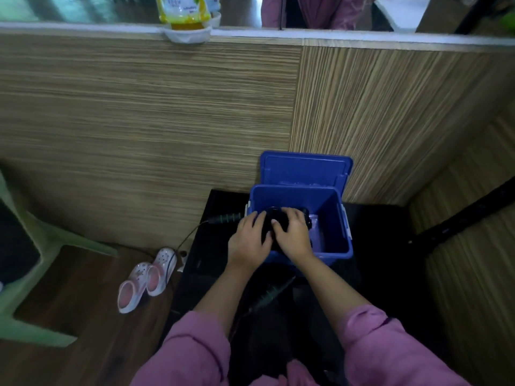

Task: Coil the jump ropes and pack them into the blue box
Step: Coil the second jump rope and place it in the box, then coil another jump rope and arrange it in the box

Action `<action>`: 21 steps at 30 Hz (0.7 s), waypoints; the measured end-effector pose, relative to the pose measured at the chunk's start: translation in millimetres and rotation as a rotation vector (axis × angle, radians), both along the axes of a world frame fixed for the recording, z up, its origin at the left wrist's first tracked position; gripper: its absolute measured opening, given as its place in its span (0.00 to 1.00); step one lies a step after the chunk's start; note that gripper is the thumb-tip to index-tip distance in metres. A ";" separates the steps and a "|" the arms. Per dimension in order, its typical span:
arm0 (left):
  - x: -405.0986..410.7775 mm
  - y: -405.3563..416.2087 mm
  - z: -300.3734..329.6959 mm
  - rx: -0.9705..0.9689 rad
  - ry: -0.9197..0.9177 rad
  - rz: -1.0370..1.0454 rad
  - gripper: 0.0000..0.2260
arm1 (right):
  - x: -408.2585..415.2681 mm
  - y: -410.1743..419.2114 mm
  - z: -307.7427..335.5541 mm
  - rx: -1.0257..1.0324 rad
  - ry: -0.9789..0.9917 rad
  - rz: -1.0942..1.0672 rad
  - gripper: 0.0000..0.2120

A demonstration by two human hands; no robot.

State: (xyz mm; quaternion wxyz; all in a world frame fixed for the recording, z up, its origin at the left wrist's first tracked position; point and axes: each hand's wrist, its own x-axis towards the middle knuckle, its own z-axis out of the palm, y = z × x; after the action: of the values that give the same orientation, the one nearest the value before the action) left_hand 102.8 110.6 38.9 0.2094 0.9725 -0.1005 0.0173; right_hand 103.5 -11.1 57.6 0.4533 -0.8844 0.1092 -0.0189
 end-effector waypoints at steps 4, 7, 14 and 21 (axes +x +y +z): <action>-25.8 24.5 -12.5 -0.019 0.006 0.066 0.26 | -28.4 22.5 -7.3 -0.005 -0.033 0.070 0.23; -40.5 39.3 -20.7 -0.115 0.085 0.156 0.26 | -47.1 32.1 -16.4 -0.008 -0.081 0.104 0.23; -60.7 68.6 -45.0 -0.193 0.325 0.255 0.25 | -89.3 37.2 -44.3 -0.158 -0.260 0.016 0.16; -70.1 80.1 -63.2 0.018 0.468 0.203 0.27 | -110.0 26.7 -74.2 -0.243 -0.027 0.072 0.14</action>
State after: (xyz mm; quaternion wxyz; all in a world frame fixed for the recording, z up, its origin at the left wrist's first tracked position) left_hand 32.7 190.7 -24.3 0.2154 0.9570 0.0488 -0.1882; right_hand -6.4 15.6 -16.5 0.3445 -0.9359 0.0683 -0.0278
